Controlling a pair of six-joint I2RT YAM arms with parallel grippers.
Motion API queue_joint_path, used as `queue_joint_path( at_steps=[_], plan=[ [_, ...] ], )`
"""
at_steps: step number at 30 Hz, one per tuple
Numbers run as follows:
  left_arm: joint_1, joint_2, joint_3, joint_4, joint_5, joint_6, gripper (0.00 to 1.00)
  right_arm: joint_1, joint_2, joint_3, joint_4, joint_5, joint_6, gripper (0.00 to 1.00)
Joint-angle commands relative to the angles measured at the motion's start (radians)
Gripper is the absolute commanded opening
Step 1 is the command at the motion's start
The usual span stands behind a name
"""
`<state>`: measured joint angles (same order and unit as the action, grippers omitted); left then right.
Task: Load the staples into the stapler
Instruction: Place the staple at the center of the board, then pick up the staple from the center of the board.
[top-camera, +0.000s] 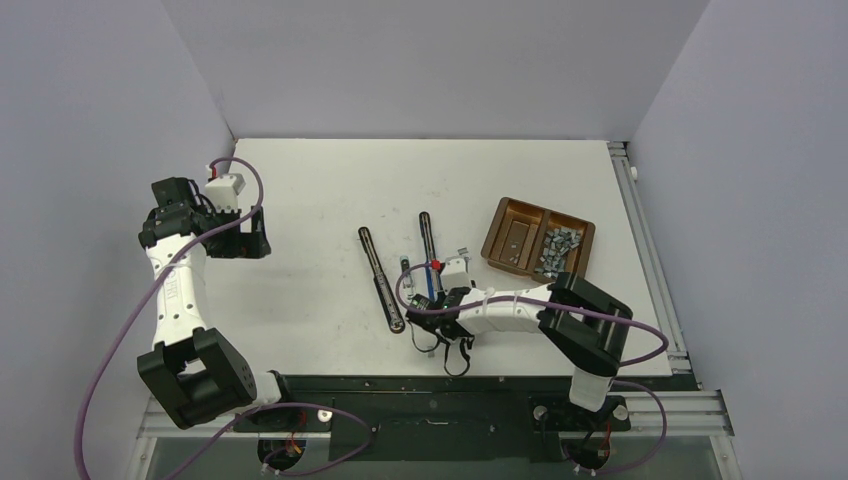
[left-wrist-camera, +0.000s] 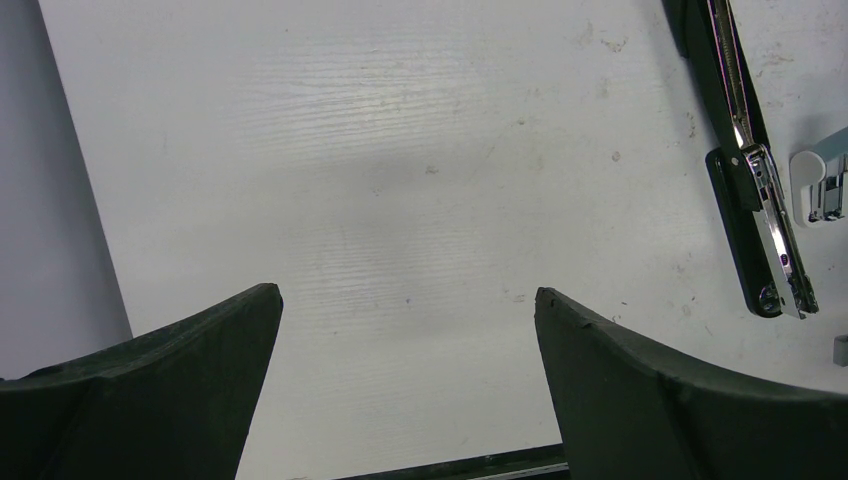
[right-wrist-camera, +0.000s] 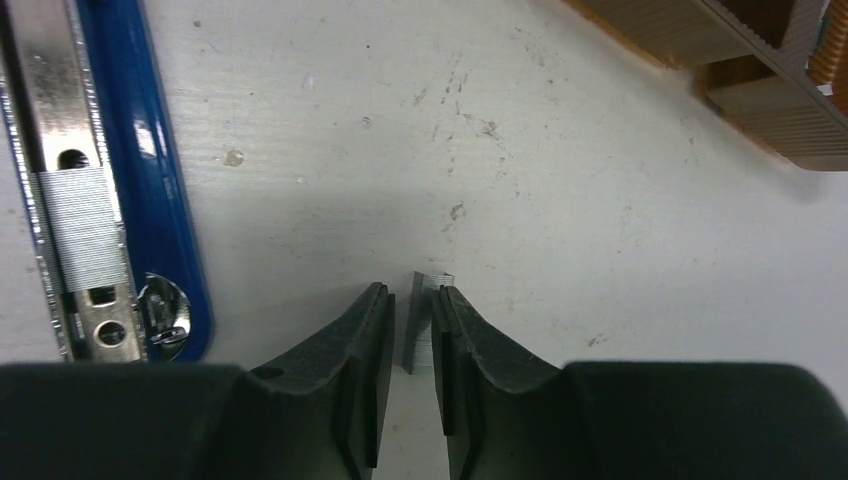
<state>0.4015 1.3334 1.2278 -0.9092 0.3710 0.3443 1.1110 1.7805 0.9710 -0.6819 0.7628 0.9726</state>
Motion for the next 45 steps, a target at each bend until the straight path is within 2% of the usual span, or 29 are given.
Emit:
queue_joint_path(
  at_steps=[1, 5, 8, 11, 15, 20, 28, 45],
  plan=[
    [0.008, -0.028, 0.047, -0.001, 0.025, 0.002, 0.96, 0.01, 0.007, 0.054, 0.008, -0.025, -0.021, 0.23],
    [0.009, -0.025, 0.048, 0.0, 0.028, 0.0, 0.96, 0.003, -0.015, 0.084, -0.011, -0.036, -0.041, 0.25],
    [0.008, -0.024, 0.048, 0.001, 0.036, -0.002, 0.96, -0.013, -0.05, 0.093, -0.027, -0.059, -0.048, 0.31],
    [0.008, -0.023, 0.044, 0.002, 0.036, -0.001, 0.96, -0.047, -0.102, 0.069, -0.023, -0.105, -0.055, 0.4],
    [0.008, -0.024, 0.038, 0.006, 0.039, -0.001, 0.96, -0.127, -0.168, 0.003, 0.035, -0.227, -0.071, 0.43],
    [0.008, -0.025, 0.039, 0.005, 0.038, -0.001, 0.96, -0.213, -0.235, -0.095, 0.156, -0.397, -0.106, 0.43],
    [0.009, -0.027, 0.039, 0.001, 0.024, 0.008, 0.96, -0.277, -0.235, -0.145, 0.226, -0.556, -0.138, 0.44],
    [0.008, -0.019, 0.046, 0.016, 0.022, -0.001, 0.96, -0.368, -0.178, -0.081, 0.144, -0.638, -0.203, 0.33]
  ],
)
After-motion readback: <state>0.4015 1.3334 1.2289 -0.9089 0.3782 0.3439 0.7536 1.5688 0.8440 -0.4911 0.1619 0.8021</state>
